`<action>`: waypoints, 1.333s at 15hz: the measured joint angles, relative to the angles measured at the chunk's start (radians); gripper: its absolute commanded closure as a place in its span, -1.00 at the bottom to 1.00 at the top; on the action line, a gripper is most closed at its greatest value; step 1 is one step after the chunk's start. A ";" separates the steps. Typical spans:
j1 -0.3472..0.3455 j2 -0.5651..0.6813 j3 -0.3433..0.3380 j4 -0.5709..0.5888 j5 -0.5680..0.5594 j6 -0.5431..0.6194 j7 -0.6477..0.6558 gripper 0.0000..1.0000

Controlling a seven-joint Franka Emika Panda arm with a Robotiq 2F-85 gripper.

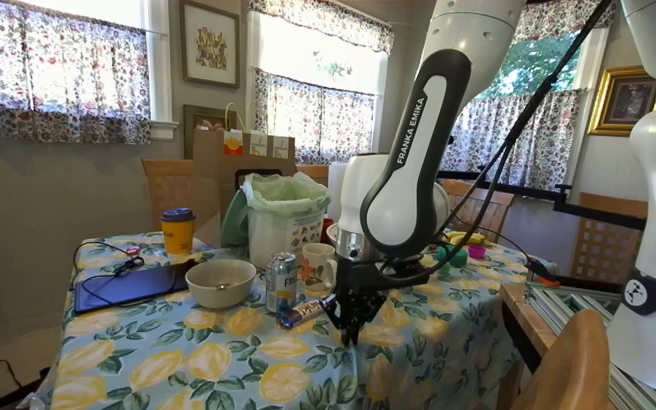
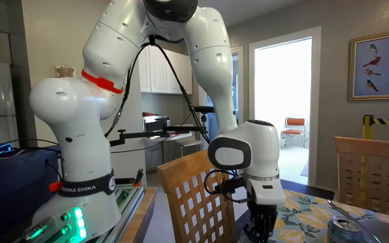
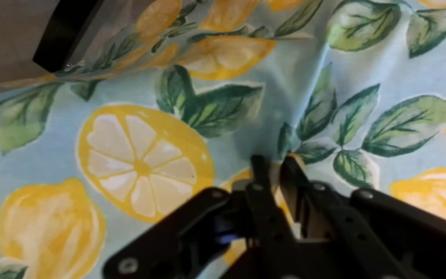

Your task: Move the cloth on the table

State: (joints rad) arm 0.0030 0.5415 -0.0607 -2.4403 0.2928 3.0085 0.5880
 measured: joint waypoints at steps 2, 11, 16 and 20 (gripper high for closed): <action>0.000 0.001 -0.004 0.000 0.007 -0.001 0.000 0.99; -0.044 -0.033 0.026 0.000 0.066 -0.037 -0.008 0.99; -0.110 -0.181 0.045 -0.010 0.141 -0.176 -0.057 0.99; -0.153 -0.286 0.040 -0.011 0.226 -0.271 -0.116 0.99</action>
State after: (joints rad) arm -0.1501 0.2550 -0.0212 -2.4511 0.5184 2.7377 0.4716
